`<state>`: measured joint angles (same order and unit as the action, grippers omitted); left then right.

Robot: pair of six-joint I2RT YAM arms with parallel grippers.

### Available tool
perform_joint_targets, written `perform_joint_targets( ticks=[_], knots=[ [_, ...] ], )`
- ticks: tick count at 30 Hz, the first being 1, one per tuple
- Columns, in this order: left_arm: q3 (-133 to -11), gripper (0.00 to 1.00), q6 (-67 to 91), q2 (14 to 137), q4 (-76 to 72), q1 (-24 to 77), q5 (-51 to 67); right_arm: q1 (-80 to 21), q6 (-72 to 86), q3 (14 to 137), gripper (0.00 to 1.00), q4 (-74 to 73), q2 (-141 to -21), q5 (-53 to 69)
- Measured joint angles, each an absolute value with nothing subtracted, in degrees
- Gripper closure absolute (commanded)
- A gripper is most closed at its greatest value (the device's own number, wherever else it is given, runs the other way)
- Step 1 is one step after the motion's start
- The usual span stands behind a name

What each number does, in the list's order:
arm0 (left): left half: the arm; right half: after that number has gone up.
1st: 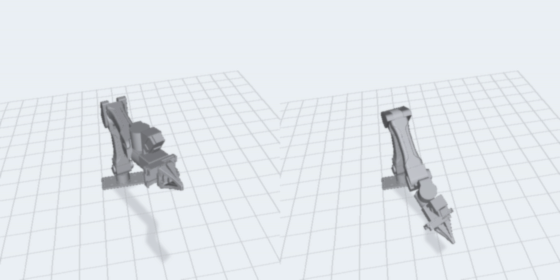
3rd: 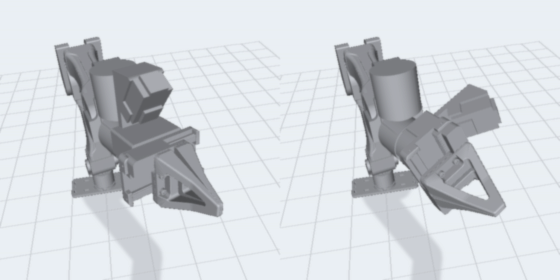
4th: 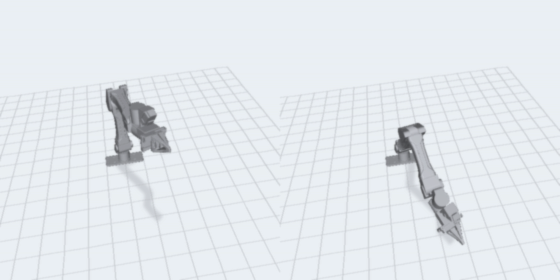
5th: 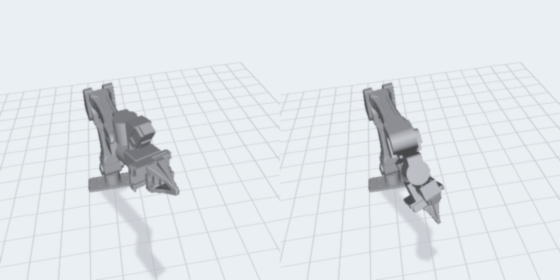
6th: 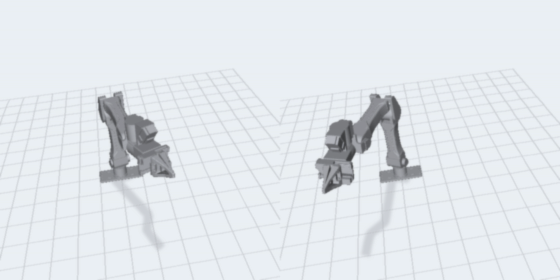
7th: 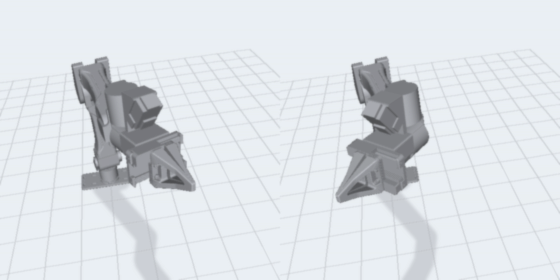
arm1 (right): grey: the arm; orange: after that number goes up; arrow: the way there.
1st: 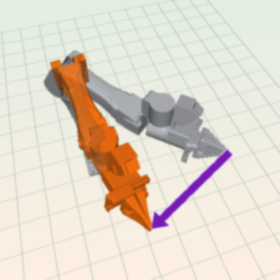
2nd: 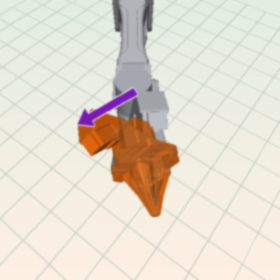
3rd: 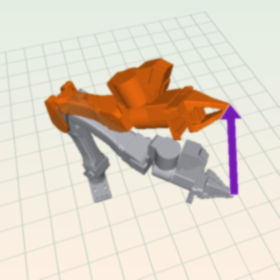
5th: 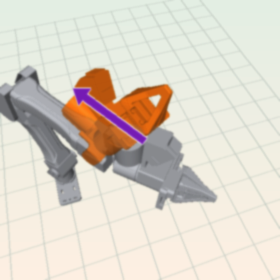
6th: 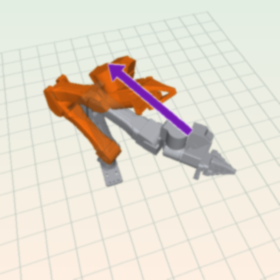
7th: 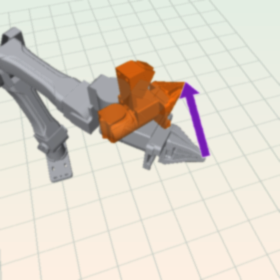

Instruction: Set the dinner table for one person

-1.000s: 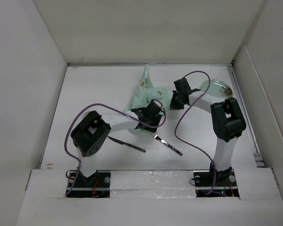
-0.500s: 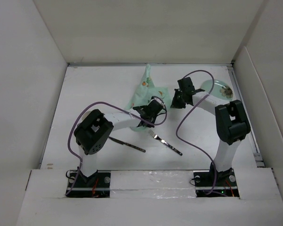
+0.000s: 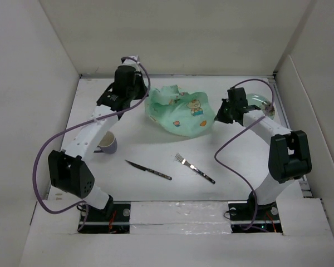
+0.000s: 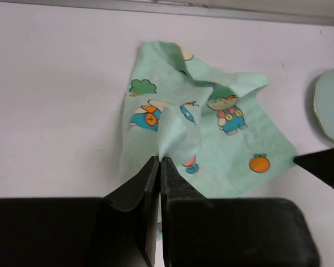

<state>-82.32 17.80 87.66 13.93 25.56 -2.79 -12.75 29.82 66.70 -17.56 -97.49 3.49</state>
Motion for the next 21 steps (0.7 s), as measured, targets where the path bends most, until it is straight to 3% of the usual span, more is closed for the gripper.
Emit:
perform_joint_targets(
  ticks=[12, 21],
  knots=[
    [-90.26, 1.0, 21.3, 90.32, 14.33, 9.72, 8.86, -10.66, 30.74, 67.37, 1.0, -18.04, -87.46, 4.29],
    [-79.22, 1.0, 29.06, 88.23, 12.71, 5.67, 10.13, -7.53, 32.21, 66.57, 1.0, -20.71, -82.89, 5.39]
  ],
)
